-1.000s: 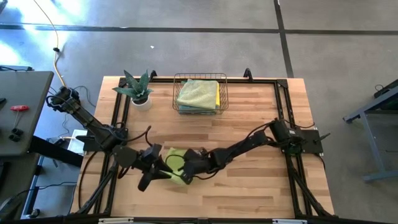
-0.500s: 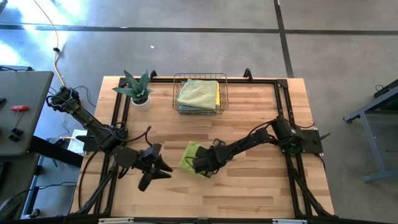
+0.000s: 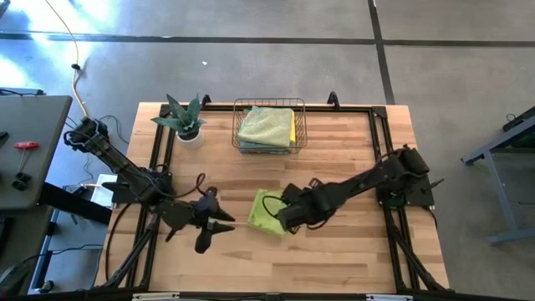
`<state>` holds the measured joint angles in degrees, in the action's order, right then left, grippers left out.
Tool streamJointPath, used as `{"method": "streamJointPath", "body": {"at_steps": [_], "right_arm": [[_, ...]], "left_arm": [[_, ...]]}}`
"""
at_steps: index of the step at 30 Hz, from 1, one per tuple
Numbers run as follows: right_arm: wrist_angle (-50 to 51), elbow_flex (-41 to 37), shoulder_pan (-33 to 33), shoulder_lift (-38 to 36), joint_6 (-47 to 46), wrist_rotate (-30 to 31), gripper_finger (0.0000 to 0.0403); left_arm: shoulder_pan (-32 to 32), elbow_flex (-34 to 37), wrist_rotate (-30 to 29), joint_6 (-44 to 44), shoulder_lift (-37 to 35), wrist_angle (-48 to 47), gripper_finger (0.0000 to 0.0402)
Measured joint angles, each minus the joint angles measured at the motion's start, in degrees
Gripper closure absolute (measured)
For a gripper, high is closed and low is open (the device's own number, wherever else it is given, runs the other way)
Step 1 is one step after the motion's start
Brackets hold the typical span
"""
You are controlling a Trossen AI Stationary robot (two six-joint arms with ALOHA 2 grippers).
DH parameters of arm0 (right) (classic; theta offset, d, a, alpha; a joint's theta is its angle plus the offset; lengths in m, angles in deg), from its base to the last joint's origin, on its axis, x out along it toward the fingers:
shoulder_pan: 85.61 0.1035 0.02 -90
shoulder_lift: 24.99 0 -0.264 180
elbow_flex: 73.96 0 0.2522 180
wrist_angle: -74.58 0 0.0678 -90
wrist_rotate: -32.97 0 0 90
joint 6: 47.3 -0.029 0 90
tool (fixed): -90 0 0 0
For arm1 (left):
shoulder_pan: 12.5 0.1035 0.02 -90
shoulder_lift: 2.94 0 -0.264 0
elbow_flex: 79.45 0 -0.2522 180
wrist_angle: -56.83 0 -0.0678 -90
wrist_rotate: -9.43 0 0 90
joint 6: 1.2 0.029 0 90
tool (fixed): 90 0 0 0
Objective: Fold microfiber towels
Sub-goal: Put the green microfiber cloth into the basket
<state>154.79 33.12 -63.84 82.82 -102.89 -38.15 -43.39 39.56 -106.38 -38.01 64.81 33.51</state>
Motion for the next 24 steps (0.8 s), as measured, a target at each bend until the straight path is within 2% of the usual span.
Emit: {"method": "streamJointPath", "body": {"at_steps": [4,8,10,13,18,20,24], "right_arm": [[-0.1,-4.0,3.9,-3.3,-4.7,0.7,0.0232],[-2.9,-13.3,8.5,-6.8,-13.1,1.1,0.0232],[-9.4,-19.3,10.2,-9.1,-19.2,1.1,0.0232],[-24.9,-28.7,11.7,-12.2,-27.0,0.1,0.0232],[-46.8,-38.1,11.3,-13.3,-34.0,0.2,0.0232],[-50.0,-40.2,10.8,-13.3,-36.3,0.2,0.0232],[-50.5,-42.4,10.0,-13.3,-44.0,1.6,0.023]], "left_arm": [[2.1,0.0,-0.2,3.6,3.7,0.4,0.0287],[5.0,0.0,-0.2,8.6,8.9,1.6,0.0287],[6.7,0.0,0.0,11.8,12.2,3.5,0.0287],[9.6,0.0,1.1,16.6,18.1,8.2,0.0287],[14.7,0.0,12.3,20.4,27.8,21.6,0.0287],[16.2,0.0,15.3,21.6,30.8,25.3,0.0287],[18.8,0.0,15.2,22.5,35.0,26.8,0.0287]]}}
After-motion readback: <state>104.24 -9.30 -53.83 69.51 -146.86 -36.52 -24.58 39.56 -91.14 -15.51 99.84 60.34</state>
